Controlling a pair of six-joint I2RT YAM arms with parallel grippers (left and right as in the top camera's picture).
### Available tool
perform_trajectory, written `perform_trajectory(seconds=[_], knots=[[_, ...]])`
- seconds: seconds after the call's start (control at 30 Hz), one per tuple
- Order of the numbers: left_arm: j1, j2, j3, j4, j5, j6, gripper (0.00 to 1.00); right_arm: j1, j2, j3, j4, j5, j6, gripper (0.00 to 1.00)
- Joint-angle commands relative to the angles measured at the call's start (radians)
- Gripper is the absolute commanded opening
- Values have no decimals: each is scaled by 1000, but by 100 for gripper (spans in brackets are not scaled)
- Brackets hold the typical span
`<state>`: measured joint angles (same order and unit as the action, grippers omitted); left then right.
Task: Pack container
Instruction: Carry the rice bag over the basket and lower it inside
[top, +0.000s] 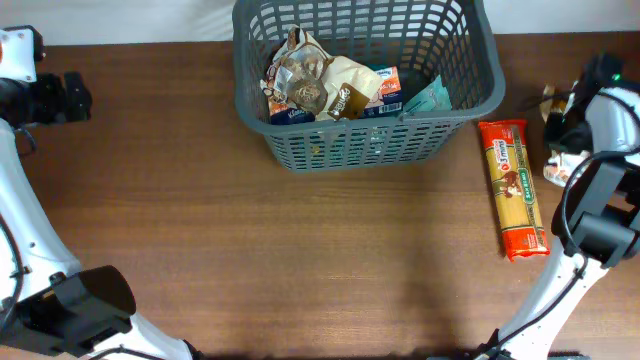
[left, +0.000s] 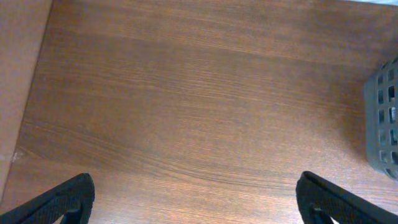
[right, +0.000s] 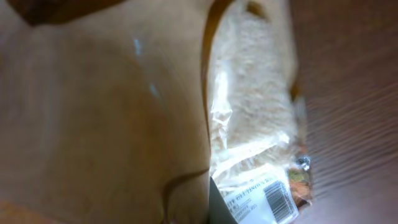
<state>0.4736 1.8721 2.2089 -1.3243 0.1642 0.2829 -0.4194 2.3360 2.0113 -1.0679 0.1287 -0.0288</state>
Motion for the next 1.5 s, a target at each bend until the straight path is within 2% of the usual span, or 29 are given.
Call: perform_trajectory(seconds=[0.0,0.17,0.3,0.4,0.5,0.67,0.83,1.23,1.47], knots=[[3,-15,-4,0,3,-13,99,-6,-91,221,-64,-246,91,4],[3,-15,-4,0,3,-13,99,10,-184,587,-228,-406,124,4],[3,-15,-4,0,3,-13,99,74,-254,848,-299,-444,117,3],[3,-15,-4,0,3,-13,99,184,-315,1004,-341,-448,47,4],[3,-15,-4,0,3,-13,99,330,-361,1074,-375,-447,-70,4],[3,-15,-4,0,3,-13,99,575,-369,1063,-415,-325,-154,4],[3,-15,-4,0,3,-13,99,692,-309,962,-402,-154,-146,4],[3,-15,-4,0,3,-14,99,688,-143,690,-212,9,-108,4],[3,-15,-4,0,3,-13,99,649,-102,596,-218,18,-66,4]])
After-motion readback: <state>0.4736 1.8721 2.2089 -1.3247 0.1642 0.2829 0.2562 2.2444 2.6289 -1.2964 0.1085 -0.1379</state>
